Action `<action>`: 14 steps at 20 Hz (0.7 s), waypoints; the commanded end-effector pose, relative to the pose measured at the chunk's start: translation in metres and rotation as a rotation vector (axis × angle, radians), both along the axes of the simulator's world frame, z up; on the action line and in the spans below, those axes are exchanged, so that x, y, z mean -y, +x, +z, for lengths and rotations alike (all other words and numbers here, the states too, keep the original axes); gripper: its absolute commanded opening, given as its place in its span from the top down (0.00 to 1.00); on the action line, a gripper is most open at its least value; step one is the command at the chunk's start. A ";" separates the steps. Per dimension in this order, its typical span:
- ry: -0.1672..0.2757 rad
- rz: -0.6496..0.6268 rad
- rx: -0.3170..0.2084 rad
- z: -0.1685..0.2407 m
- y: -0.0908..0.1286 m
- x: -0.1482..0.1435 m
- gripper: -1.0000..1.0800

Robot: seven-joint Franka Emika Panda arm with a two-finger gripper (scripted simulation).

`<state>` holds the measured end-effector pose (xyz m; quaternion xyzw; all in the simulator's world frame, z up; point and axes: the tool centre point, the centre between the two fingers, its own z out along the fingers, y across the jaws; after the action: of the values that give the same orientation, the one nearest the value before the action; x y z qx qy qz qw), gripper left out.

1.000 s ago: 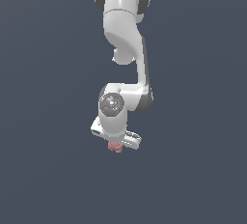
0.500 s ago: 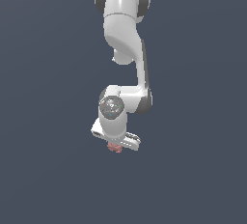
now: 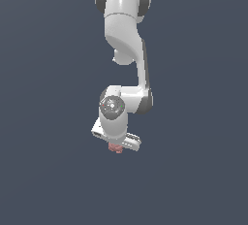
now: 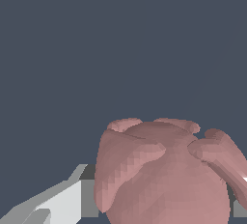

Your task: Pick up the object and move it to a goal position.

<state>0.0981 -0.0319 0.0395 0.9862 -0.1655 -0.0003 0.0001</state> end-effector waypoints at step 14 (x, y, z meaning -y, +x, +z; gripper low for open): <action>0.000 0.000 0.001 0.032 -0.031 -0.039 1.00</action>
<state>0.0723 -0.0001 0.0655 0.9862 -0.1658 -0.0005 0.0002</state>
